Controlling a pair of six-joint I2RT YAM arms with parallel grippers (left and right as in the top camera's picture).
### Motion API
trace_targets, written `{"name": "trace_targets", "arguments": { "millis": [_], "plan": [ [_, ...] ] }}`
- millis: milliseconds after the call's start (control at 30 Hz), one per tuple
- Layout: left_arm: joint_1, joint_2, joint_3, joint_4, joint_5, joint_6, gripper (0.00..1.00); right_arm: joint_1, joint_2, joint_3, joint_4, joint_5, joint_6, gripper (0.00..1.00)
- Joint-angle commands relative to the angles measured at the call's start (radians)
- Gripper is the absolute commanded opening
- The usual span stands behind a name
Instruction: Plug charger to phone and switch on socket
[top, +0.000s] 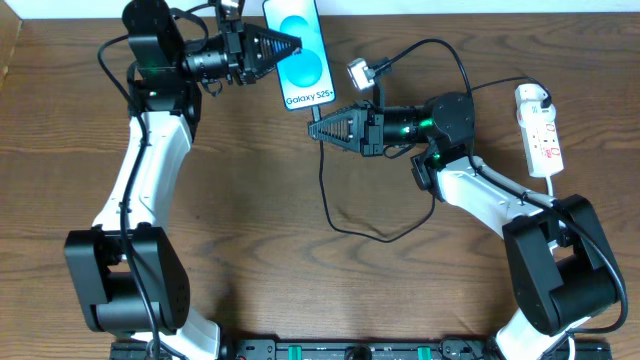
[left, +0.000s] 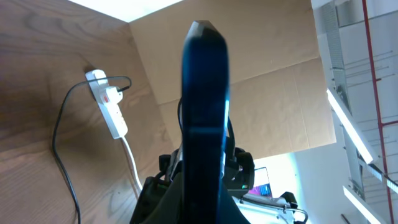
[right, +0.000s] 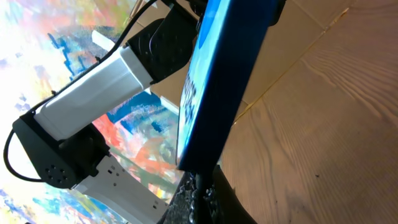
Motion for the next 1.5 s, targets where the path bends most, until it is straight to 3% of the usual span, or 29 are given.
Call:
{"name": "trace_targets", "arguments": {
  "millis": [0, 67, 533, 1467],
  "plan": [
    [-0.019, -0.013, 0.020, 0.011, -0.011, 0.024, 0.08, 0.003, -0.016, 0.010, 0.010, 0.019, 0.011, 0.01],
    [-0.018, -0.013, 0.020, 0.009, -0.070, 0.025, 0.07, 0.003, -0.016, 0.010, 0.008, 0.010, 0.018, 0.01],
    [-0.018, -0.013, 0.020, 0.008, -0.066, 0.096, 0.07, -0.015, -0.016, 0.010, 0.006, -0.041, 0.029, 0.01],
    [-0.021, -0.013, 0.020, 0.009, -0.013, 0.051, 0.07, -0.030, -0.016, 0.010, 0.006, 0.020, 0.057, 0.01]
  ]
}}
